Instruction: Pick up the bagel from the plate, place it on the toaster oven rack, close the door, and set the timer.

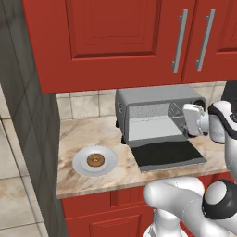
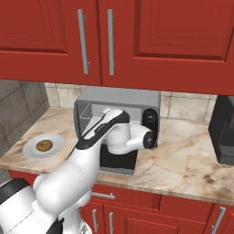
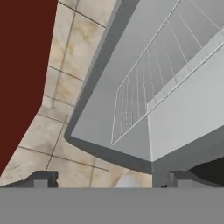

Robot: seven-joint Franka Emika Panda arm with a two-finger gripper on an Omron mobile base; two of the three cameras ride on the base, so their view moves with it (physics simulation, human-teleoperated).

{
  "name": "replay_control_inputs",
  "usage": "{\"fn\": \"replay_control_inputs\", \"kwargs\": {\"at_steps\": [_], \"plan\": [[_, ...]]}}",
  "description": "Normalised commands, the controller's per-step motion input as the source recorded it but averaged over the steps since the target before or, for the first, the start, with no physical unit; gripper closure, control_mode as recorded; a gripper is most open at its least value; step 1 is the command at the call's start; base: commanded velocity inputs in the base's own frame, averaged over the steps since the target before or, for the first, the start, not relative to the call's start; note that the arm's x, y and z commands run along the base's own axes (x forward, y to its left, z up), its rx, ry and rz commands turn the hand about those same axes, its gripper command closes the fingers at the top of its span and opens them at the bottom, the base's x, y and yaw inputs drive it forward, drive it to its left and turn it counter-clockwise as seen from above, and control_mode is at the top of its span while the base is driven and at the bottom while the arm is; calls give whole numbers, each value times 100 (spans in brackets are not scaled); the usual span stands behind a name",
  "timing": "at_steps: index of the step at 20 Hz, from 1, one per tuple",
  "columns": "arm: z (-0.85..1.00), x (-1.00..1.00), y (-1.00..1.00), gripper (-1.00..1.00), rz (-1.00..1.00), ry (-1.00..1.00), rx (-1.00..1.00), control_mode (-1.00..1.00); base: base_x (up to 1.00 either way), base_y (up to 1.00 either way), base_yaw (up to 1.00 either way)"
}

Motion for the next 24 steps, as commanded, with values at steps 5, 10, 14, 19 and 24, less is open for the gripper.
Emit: {"fn": "replay_control_inputs", "kwargs": {"at_steps": [5,10,14,19,24], "plan": [[-27,42,1,-100,-14,0,5,-100,0,0,0],[-23,36,0,-100,-11,0,3,-100,0,0,0],[-20,29,0,-100,-6,0,2,-100,0,0,0],[-16,27,0,-100,-2,-2,2,-100,0,0,0],[-10,27,0,-100,0,-8,3,-100,0,0,0]]}}
